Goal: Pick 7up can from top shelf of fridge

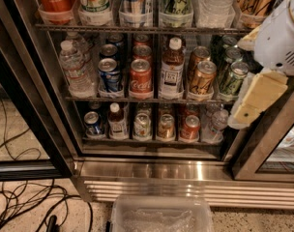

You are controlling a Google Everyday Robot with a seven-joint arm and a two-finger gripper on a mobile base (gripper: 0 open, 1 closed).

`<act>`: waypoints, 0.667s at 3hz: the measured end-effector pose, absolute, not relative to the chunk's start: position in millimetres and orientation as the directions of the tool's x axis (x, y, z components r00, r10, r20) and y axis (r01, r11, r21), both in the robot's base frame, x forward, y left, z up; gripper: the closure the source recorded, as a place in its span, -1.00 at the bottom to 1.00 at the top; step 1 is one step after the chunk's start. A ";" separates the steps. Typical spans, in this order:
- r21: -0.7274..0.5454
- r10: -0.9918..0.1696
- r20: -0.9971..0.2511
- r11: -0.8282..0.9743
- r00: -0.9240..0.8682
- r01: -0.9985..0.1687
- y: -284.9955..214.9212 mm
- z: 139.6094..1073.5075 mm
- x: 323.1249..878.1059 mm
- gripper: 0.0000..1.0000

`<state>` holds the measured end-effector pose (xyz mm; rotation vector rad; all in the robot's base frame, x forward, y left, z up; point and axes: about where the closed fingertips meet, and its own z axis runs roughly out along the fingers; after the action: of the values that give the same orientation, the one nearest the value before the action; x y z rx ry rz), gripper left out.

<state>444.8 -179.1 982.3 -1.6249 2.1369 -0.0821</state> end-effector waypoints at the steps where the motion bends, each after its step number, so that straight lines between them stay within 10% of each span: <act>1: -0.325 -0.909 -0.379 0.308 -0.175 -0.894 -152.1 991.2 451.6 -1.00; 2: -0.327 -0.908 -0.381 0.308 -0.174 -0.893 -151.5 991.8 451.7 -1.00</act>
Offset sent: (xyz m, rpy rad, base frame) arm 0.0058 0.0230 0.0074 0.0532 -0.0298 0.0147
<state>451.7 -151.5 991.8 -1.5928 2.0752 -0.0375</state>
